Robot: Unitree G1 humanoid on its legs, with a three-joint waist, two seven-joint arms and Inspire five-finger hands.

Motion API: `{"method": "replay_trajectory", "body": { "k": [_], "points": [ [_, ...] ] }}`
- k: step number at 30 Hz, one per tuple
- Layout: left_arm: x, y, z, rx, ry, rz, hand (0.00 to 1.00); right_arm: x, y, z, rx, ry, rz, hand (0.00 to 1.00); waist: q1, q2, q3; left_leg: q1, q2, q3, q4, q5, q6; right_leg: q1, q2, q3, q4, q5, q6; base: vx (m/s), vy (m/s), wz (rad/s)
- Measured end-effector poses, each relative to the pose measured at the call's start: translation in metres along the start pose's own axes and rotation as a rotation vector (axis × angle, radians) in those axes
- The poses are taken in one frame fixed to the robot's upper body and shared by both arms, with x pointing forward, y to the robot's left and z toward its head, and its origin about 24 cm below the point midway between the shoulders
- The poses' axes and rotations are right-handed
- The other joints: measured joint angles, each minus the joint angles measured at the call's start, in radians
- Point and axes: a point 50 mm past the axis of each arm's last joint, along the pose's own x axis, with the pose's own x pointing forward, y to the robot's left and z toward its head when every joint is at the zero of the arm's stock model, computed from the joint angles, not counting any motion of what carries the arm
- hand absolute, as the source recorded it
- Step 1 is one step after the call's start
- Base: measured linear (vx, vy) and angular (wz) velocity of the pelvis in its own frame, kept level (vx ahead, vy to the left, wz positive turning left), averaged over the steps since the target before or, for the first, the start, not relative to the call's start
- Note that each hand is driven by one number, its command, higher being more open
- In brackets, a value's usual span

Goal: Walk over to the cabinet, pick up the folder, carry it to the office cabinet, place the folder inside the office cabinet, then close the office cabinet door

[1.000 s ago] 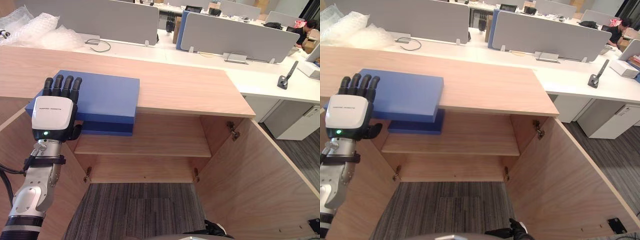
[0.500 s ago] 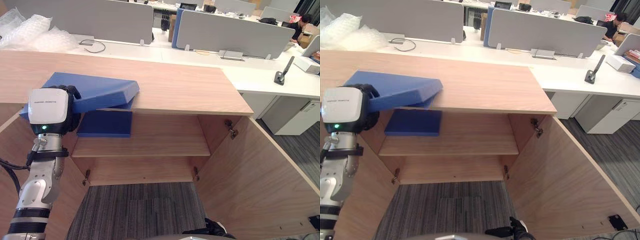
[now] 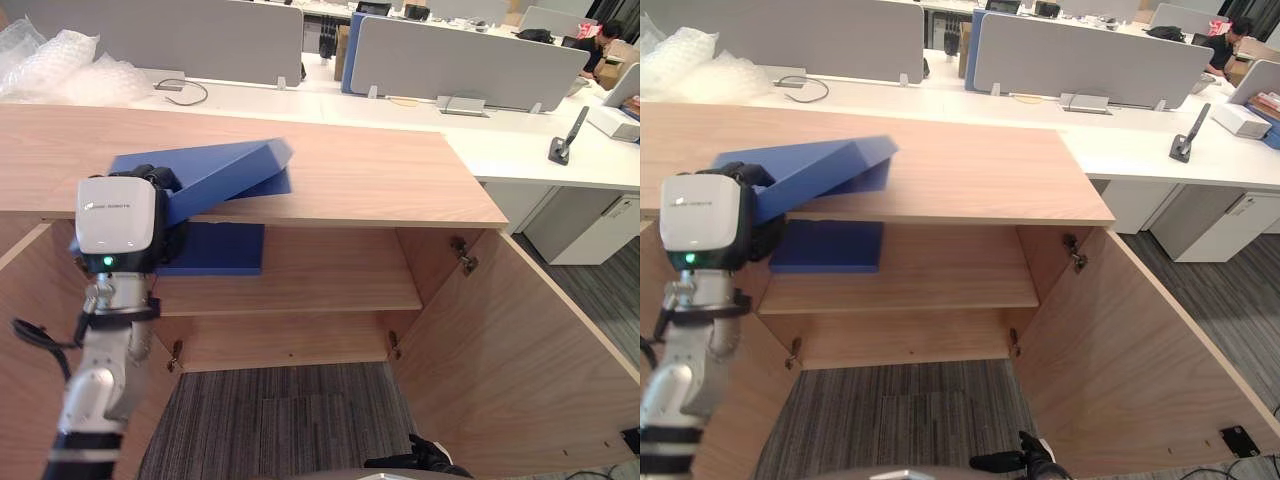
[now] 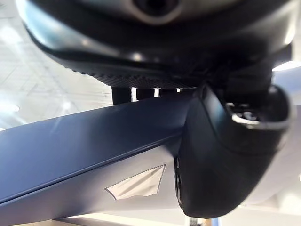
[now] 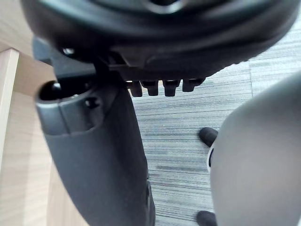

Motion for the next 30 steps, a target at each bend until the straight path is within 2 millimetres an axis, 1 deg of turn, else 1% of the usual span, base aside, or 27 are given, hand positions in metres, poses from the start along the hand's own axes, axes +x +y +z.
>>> {"method": "replay_trajectory", "body": {
  "k": [1, 2, 3, 4, 5, 7, 8, 9, 10, 11, 12, 13, 15, 16, 17, 19, 22, 24, 25, 27, 28, 30],
  "points": [
    [-0.009, 0.005, 0.013, -0.116, 0.015, 0.021, 0.00, 0.000, 0.001, 0.004, 0.041, -0.016, -0.003, 1.00, -0.001, -0.001, 0.001, 0.000, -0.001, 0.000, 0.003, -0.003, 0.002, 0.001, -0.005, 0.000, 0.000, 0.000, 0.000, 0.02, 0.046, -0.01],
    [-0.023, 0.012, 0.028, -0.286, 0.050, 0.046, 0.00, -0.002, 0.002, 0.014, 0.125, -0.064, -0.015, 1.00, -0.008, 0.003, 0.004, 0.000, -0.001, 0.001, 0.004, -0.004, 0.004, 0.001, -0.006, 0.001, 0.000, 0.000, 0.001, 0.01, 0.050, -0.03],
    [-0.035, 0.018, 0.041, -0.489, 0.097, 0.056, 0.00, -0.005, 0.004, 0.029, 0.206, -0.139, -0.023, 1.00, -0.015, 0.010, 0.010, 0.000, -0.002, 0.003, 0.006, -0.007, 0.007, 0.001, -0.006, 0.002, 0.001, 0.000, 0.001, 0.00, 0.032, -0.03],
    [-0.040, 0.020, 0.045, -0.592, 0.122, 0.052, 0.00, -0.008, 0.005, 0.038, 0.243, -0.186, -0.022, 1.00, -0.018, 0.014, 0.013, 0.000, -0.001, 0.004, 0.008, -0.008, 0.007, 0.001, -0.006, 0.003, 0.001, 0.000, 0.001, -0.01, 0.020, -0.04],
    [-0.048, 0.023, 0.051, -0.775, 0.176, 0.033, 0.00, -0.016, 0.006, 0.059, 0.318, -0.294, -0.016, 1.00, -0.028, 0.019, 0.016, -0.001, 0.000, 0.006, 0.009, -0.011, 0.009, 0.000, -0.005, 0.005, 0.002, -0.001, 0.003, -0.01, 0.010, -0.04],
    [-0.061, 0.024, 0.052, -1.047, 0.284, 0.004, 0.00, -0.035, 0.004, 0.091, 0.387, -0.470, -0.003, 1.00, -0.038, 0.026, 0.020, -0.002, 0.002, 0.010, 0.012, -0.014, 0.009, -0.001, -0.003, 0.007, 0.002, -0.002, 0.005, -0.02, 0.003, -0.05],
    [-0.068, 0.023, 0.051, -1.206, 0.363, -0.006, 0.00, -0.052, -0.002, 0.113, 0.410, -0.602, -0.019, 1.00, -0.038, 0.030, 0.024, -0.004, 0.003, 0.011, 0.014, -0.016, 0.010, -0.003, -0.003, 0.008, 0.002, -0.003, 0.006, 0.00, 0.000, 0.00],
    [-0.074, 0.022, 0.051, -1.326, 0.436, -0.001, 0.00, -0.070, -0.010, 0.131, 0.429, -0.731, -0.063, 1.00, -0.038, 0.028, 0.026, -0.005, 0.003, 0.011, 0.014, -0.016, 0.009, -0.004, -0.002, 0.007, 0.002, -0.005, 0.008, 0.00, 0.000, 0.00],
    [-0.077, 0.022, 0.050, -1.375, 0.470, 0.005, 0.00, -0.079, -0.014, 0.138, 0.445, -0.792, -0.087, 1.00, -0.038, 0.027, 0.027, -0.006, 0.004, 0.010, 0.014, -0.016, 0.009, -0.005, -0.002, 0.007, 0.002, -0.005, 0.009, 0.00, 0.000, 0.00],
    [-0.083, 0.021, 0.049, -1.452, 0.533, 0.021, 0.00, -0.098, -0.021, 0.153, 0.469, -0.905, -0.131, 1.00, -0.038, 0.023, 0.027, -0.007, 0.004, 0.010, 0.015, -0.017, 0.008, -0.005, -0.001, 0.006, 0.002, -0.006, 0.011, 0.00, 0.000, 0.00],
    [-0.086, 0.020, 0.049, -1.499, 0.571, 0.032, 0.00, -0.111, -0.025, 0.162, 0.482, -0.981, -0.161, 1.00, -0.038, 0.020, 0.027, -0.009, 0.004, 0.009, 0.018, -0.019, 0.007, -0.006, -0.001, 0.006, 0.001, -0.007, 0.012, 0.04, 0.029, 0.04],
    [-0.089, 0.020, 0.048, -1.567, 0.613, 0.047, 0.00, -0.131, -0.030, 0.173, 0.493, -1.093, -0.213, 1.00, -0.039, 0.014, 0.024, -0.019, 0.003, 0.006, 0.026, -0.022, 0.005, -0.010, -0.002, 0.003, 0.001, -0.008, 0.013, 0.05, 0.038, 0.04],
    [-0.090, 0.019, 0.049, -1.610, 0.628, 0.054, 0.00, -0.145, -0.031, 0.179, 0.492, -1.165, -0.241, 1.00, -0.039, 0.009, 0.023, -0.023, 0.002, 0.005, 0.026, -0.022, 0.005, -0.013, -0.003, 0.002, 0.001, -0.008, 0.013, 0.05, 0.034, 0.03],
    [-0.090, 0.018, 0.051, -1.654, 0.640, 0.061, 0.00, -0.161, -0.028, 0.186, 0.500, -1.237, -0.241, 1.00, -0.040, 0.005, 0.021, -0.022, 0.001, 0.005, 0.026, -0.023, 0.004, -0.013, -0.005, 0.002, 0.001, -0.008, 0.014, 0.04, 0.033, 0.02],
    [-0.090, 0.018, 0.052, -1.672, 0.642, 0.063, 0.00, -0.166, -0.026, 0.189, 0.495, -1.264, -0.237, 1.00, -0.041, 0.005, 0.021, -0.022, 0.000, 0.004, 0.026, -0.023, 0.003, -0.012, -0.006, 0.002, 0.001, -0.009, 0.015, 0.06, 0.051, 0.03],
    [-0.089, 0.019, 0.055, -1.725, 0.629, 0.056, 0.00, -0.187, -0.017, 0.199, 0.490, -1.368, -0.201, 1.00, -0.041, 0.005, 0.021, -0.021, -0.003, 0.002, 0.025, -0.023, 0.003, -0.010, -0.009, 0.000, 0.001, -0.009, 0.015, 0.04, 0.044, 0.04],
    [-0.086, 0.021, 0.058, -1.770, 0.596, 0.043, 0.00, -0.208, -0.012, 0.216, 0.498, -1.483, -0.141, 1.00, -0.040, 0.005, 0.020, -0.018, -0.005, -0.003, 0.025, -0.023, 0.003, -0.004, -0.012, -0.003, 0.001, -0.009, 0.015, 0.01, 0.025, 0.04],
    [-0.084, 0.024, 0.060, -1.796, 0.556, 0.034, 0.00, -0.230, -0.007, 0.236, 0.531, -1.626, -0.028, 1.00, -0.040, 0.002, 0.015, -0.016, -0.006, -0.003, 0.026, -0.023, 0.003, -0.002, -0.012, -0.004, 0.001, -0.009, 0.015, 0.00, 0.000, 0.00],
    [-0.084, 0.024, 0.060, -1.798, 0.548, 0.032, 0.00, -0.236, -0.005, 0.241, 0.547, -1.661, 0.024, 1.00, -0.040, 0.002, 0.014, -0.016, -0.005, -0.004, 0.027, -0.023, 0.003, -0.001, -0.011, -0.004, 0.001, -0.009, 0.015, 0.00, 0.000, 0.00],
    [-0.083, 0.025, 0.061, -1.784, 0.523, 0.016, 0.00, -0.255, 0.002, 0.257, 0.589, -1.765, 0.231, 1.00, -0.040, 0.002, 0.003, -0.016, -0.005, -0.006, 0.029, -0.023, 0.003, 0.001, -0.011, -0.006, 0.001, -0.009, 0.015, -0.03, 0.002, 0.02],
    [-0.082, 0.025, 0.062, -1.777, 0.514, 0.011, 0.00, -0.259, 0.003, 0.260, 0.586, -1.786, 0.274, 1.00, -0.040, 0.002, 0.001, -0.016, -0.005, -0.006, 0.030, -0.023, 0.003, 0.001, -0.010, -0.007, 0.001, -0.009, 0.015, -0.04, 0.003, 0.02],
    [-0.080, 0.025, 0.064, -1.758, 0.465, -0.023, 0.00, -0.273, 0.010, 0.275, 0.564, -1.844, 0.479, 1.00, -0.039, 0.001, -0.008, -0.013, -0.004, -0.009, 0.032, -0.023, 0.003, 0.007, -0.010, -0.011, 0.001, -0.009, 0.015, -0.03, 0.005, 0.04]
  ]
}}
